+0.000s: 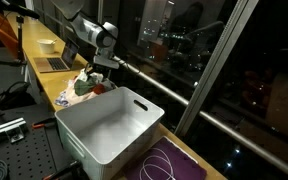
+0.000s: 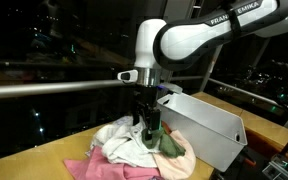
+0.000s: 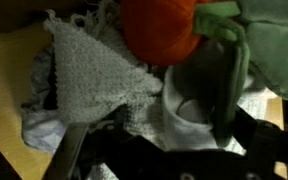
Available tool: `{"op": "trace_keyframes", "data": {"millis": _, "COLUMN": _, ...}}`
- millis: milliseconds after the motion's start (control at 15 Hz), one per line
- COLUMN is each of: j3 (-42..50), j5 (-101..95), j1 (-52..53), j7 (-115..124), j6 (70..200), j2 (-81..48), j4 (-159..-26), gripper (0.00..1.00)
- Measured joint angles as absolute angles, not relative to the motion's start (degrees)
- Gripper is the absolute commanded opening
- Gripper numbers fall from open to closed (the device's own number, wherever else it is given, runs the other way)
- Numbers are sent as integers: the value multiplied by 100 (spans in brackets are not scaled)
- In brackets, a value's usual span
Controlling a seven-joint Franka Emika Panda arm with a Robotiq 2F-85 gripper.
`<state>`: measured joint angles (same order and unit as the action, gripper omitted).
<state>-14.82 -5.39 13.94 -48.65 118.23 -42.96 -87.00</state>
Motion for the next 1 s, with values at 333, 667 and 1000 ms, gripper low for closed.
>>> {"op": "trace_keyframes", "data": {"millis": 333, "j3": -1481, "j5": -521, "j1": 1163, "j7": -4865, "j6": 11824, "j2": -4298, "j4": -8696, "gripper": 31}}
{"op": "trace_keyframes", "data": {"millis": 667, "j3": -1481, "j5": -505, "j1": 1031, "j7": -4865, "j6": 11824, "j2": -4298, "j4": -8711, "gripper": 1}}
{"op": "trace_keyframes", "data": {"millis": 1000, "j3": -1481, "j5": -499, "j1": 938, "j7": -4865, "j6": 11829, "j2": -4229, "j4": -8822, "gripper": 3}}
